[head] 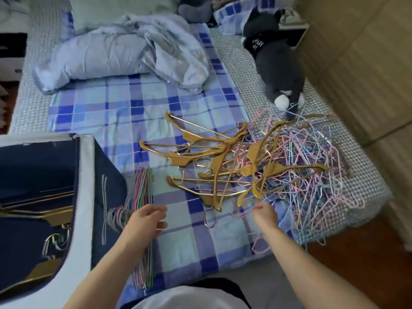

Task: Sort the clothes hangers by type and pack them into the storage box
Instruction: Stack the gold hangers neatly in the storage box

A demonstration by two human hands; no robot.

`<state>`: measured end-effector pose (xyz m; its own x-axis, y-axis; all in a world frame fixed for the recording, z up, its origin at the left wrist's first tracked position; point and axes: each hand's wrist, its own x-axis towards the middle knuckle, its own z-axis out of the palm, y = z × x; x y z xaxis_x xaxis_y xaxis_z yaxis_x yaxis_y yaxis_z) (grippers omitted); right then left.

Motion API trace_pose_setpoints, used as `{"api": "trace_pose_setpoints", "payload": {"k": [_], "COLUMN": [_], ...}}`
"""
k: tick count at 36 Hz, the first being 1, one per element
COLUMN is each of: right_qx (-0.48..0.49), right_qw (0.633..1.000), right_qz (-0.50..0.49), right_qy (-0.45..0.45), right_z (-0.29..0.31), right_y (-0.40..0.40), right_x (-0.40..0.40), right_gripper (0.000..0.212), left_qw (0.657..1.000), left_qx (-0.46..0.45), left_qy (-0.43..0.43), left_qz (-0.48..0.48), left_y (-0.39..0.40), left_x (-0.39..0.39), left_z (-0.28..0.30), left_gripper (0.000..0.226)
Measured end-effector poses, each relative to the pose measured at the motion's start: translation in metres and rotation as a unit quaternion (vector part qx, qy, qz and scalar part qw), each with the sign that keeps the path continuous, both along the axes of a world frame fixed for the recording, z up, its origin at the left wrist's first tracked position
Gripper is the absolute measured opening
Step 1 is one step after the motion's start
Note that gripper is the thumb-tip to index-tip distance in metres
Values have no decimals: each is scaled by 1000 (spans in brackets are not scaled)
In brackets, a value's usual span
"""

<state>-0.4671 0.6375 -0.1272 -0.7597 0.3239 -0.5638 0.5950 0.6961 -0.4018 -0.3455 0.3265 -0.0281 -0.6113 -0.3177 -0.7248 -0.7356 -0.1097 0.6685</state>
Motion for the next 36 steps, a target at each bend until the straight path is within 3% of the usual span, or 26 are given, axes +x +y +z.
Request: {"api": "trace_pose_setpoints", "payload": {"k": [2,4,10,13,19,24,36], "right_qx": [34,64,60,62,97,91,26], "right_qw": [998,996,995,995,993,995,986], "right_qz": [3,-3,-55,-38,55,20,-96], "right_qy": [53,67,-65,-69,-43,35,131], "right_z": [-6,-13,-40,-42,-38,-20,30], "right_y": [4,3,-4,-5,4,8,8], "right_x": [-26,-50,-99,-101,-112,-103,10], "right_gripper": [13,24,90,104,103,94,84], "left_qw": [999,998,994,994,994,995,999], "left_qx": [-3,-14,-27,-33,-20,-7,28], "left_qy": [-21,-34,-68,-89,-100,-91,-26], "left_qz": [24,42,76,57,47,36,14], "left_y": [-1,-5,-12,-8,6,12,-2], "left_x": [7,9,7,9,6,6,46], "left_z": [-4,-3,-4,-3,-2,2,24], "left_gripper": [15,15,13,14,17,17,15]}}
